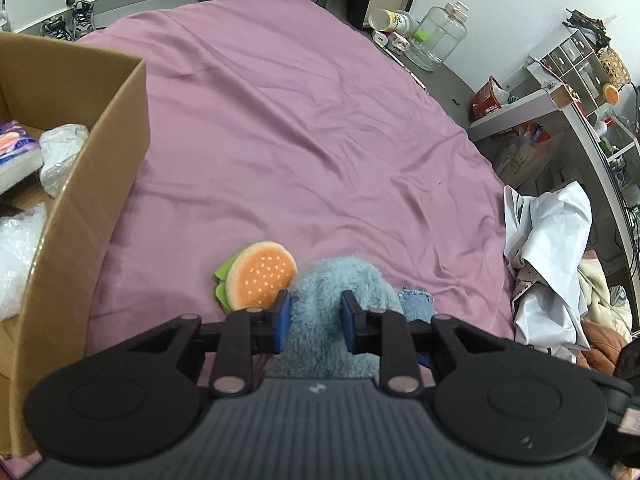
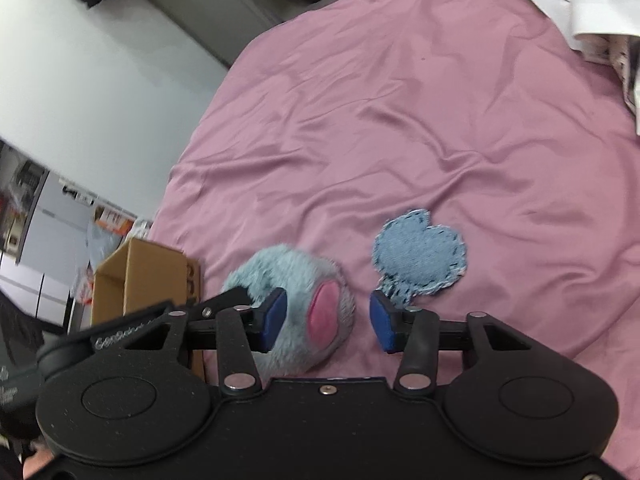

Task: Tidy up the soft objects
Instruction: 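Close both tools on the grey pink-eared plush from either side, then carry the grey plush into the box and open both tools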

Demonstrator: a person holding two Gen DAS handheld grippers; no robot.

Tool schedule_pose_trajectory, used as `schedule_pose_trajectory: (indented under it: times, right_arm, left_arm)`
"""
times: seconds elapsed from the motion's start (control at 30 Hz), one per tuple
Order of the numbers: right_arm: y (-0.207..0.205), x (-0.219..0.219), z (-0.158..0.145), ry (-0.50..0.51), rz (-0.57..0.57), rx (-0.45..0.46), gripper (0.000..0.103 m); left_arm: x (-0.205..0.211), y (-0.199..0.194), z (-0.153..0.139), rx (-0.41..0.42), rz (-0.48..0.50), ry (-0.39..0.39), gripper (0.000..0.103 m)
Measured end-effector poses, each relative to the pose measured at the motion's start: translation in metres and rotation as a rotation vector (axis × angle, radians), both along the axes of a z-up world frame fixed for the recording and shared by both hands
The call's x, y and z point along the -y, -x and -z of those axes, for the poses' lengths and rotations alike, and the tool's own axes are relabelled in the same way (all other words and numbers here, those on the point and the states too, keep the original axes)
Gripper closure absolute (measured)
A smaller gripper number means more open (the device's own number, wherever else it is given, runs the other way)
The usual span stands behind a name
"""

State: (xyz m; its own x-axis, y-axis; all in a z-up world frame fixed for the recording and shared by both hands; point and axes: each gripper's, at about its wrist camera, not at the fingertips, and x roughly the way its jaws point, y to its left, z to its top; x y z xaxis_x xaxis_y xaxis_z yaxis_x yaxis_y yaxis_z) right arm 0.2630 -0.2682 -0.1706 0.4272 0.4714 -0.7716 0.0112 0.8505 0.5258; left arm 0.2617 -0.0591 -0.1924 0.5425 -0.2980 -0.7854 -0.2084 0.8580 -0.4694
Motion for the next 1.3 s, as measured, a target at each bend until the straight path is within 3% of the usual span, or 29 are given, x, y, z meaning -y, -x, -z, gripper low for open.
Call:
schedule_pose_trajectory:
  times: [0.17,0.33,0.7,1.3]
  right_arm:
    - [-0.004,-0.004,0.019,0.001,0.011,-0.015,0.064]
    - [-0.004,-0.007,0.017,-0.06,-0.004,-0.009,0.091]
    - [0.007,-0.002,-0.003,-0.085,0.012,0.033,0.094]
    - [0.027,-0.022,-0.062,-0.122,-0.007,0.165,0.094]
  left_arm:
    - [-0.003,-0.001,0.009,-0.033,-0.016,0.032,0.078]
    - [0.0,0.0,0.006,-0.034,-0.025,0.034,0.079]
    - [-0.001,0.008,-0.015,-0.002,-0.023,0.038,0.082]
    - [-0.022,0.04,-0.086,0.118,-0.032,0.028,0.082]
